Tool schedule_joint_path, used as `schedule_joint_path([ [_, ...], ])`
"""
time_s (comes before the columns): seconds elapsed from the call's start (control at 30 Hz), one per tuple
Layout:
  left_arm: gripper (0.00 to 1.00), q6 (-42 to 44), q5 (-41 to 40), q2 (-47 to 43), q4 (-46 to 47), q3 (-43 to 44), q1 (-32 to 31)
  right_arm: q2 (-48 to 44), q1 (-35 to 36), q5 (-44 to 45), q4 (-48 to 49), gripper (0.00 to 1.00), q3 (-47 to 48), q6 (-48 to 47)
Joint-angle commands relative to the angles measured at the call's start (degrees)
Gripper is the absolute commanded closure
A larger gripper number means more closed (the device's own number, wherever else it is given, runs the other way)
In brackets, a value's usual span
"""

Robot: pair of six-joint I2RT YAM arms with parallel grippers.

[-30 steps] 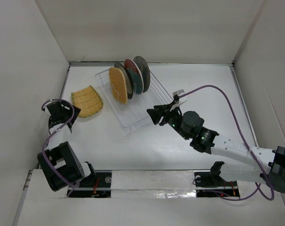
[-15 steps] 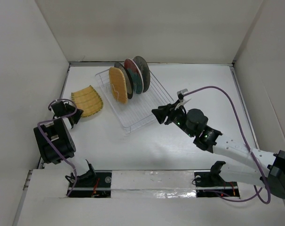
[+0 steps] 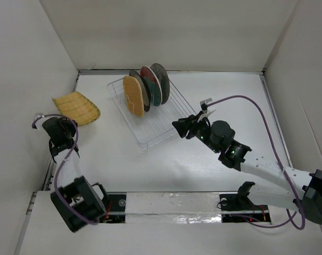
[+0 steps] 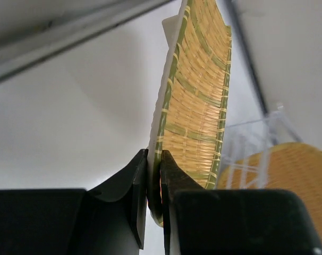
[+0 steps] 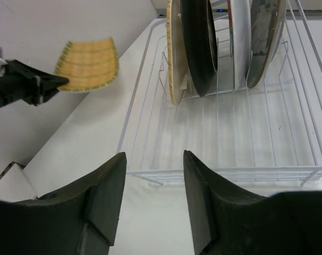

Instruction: Load the plates into the dish rack

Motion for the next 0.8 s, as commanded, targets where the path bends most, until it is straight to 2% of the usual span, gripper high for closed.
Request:
schedule_joint_path([
  [0.0, 1.0, -1.6, -1.5, -12.3, 2.4, -0.5, -2.0, 0.7, -0.2, -3.3, 0.2, 0.55, 5.1, 0.2],
  [0.03, 1.0, -2.2, -0.4, -14.0, 2.7, -1.1, -2.0, 1.1, -0.2, -4.0, -0.1, 0.64, 5.9, 0.2],
  [0.07, 1.0, -3.0, 0.5, -15.7, 2.5, -0.9, -3.4, 2.2, -0.2, -4.9, -0.6, 0.98, 7.9, 0.4],
  [0.23, 1.0, -0.2, -0.4, -24.1, -1.5, 4.5, -10.6, 7.2, 0.3, -11.8, -1.0, 1.0, 14.7, 2.3],
  [0.27, 1.0, 0.1, 0.3, -25.2, -1.6, 5.8, -11.7, 8.5, 0.3, -12.7, -1.0, 0.94, 16.1, 3.1],
  [0.33, 1.0, 0.1, 4.9, -26.9, -1.1, 6.5, -15.0, 12.5, 0.3, -14.8, -0.9, 0.66, 20.8, 3.8],
  [0.37, 1.0, -0.1, 7.2, -27.3, 0.8, 6.3, -16.0, 13.8, 0.3, -15.1, -0.2, 0.35, 22.2, 4.5],
  [0.4, 1.0, -1.2, 9.4, -28.0, 1.9, 6.2, -18.0, 15.3, 0.3, -15.4, 0.7, 0.23, 23.4, 4.9],
  [0.47, 1.0, -2.9, 15.5, -29.1, 5.9, 5.4, -19.9, 20.1, 0.3, -15.1, -0.4, 0.05, 28.4, 5.4],
  [0.53, 1.0, -5.4, 19.3, -29.5, 8.1, 5.1, -22.9, 22.9, -0.5, -13.6, -1.1, 0.02, 31.3, 5.9],
  [0.77, 1.0, -12.9, 26.3, -29.8, 18.5, 1.6, -29.4, 29.4, -1.8, -12.9, -2.0, 0.02, 37.0, 8.1],
])
